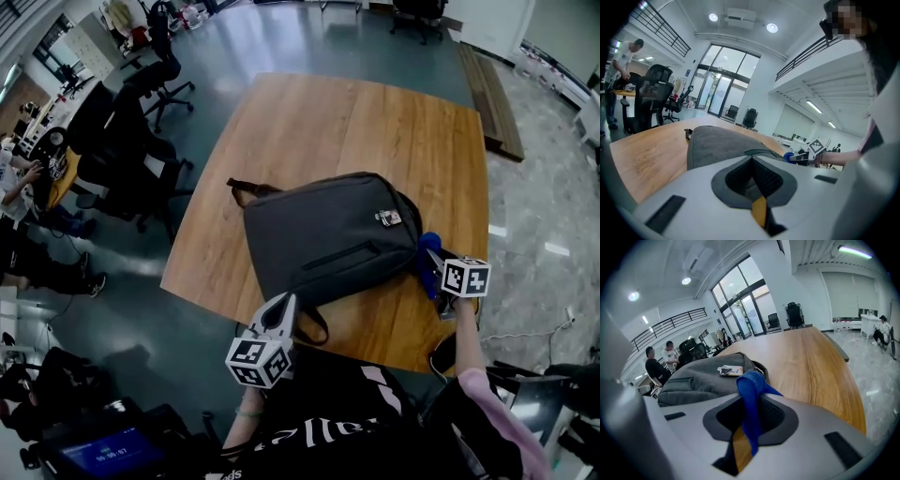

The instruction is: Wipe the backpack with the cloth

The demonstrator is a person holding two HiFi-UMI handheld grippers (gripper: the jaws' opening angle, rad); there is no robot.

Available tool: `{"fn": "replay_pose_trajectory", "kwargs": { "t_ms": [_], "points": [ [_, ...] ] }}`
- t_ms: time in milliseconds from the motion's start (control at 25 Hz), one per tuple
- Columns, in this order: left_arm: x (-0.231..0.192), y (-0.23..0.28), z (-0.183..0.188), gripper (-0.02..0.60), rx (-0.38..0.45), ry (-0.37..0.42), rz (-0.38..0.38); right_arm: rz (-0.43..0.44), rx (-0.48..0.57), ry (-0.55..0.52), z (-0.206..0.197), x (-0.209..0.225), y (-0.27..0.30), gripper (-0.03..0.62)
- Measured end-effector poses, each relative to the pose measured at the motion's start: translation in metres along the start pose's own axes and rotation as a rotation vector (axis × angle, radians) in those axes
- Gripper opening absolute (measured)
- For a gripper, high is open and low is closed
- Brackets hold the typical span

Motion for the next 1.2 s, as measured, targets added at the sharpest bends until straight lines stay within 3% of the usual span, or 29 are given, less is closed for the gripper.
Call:
{"fn": "replay_pose_trajectory", "kwargs": {
  "t_ms": [800,1200],
  "points": [
    [-0.087,-0.006,0.042,-0.003,0.028,-0.065,0.062,-0.126,-0.074,-0.093,0.127,0.017,0.049,0.066],
    [-0.112,-0.004,0.047,-0.003,0.023,-0.093,0.076,-0.100,-0.080,-0.159,0.187,-0.009,0.081,0.066]
  ]
}}
Point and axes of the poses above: the fingertips, and each gripper's own axes: y forward along the fingers, x to its right, z out of its top, the point moved 4 cm from there along -y, backward along the fingers, and after that the axes turned 15 degrees about -x, right-handed, at the moved point
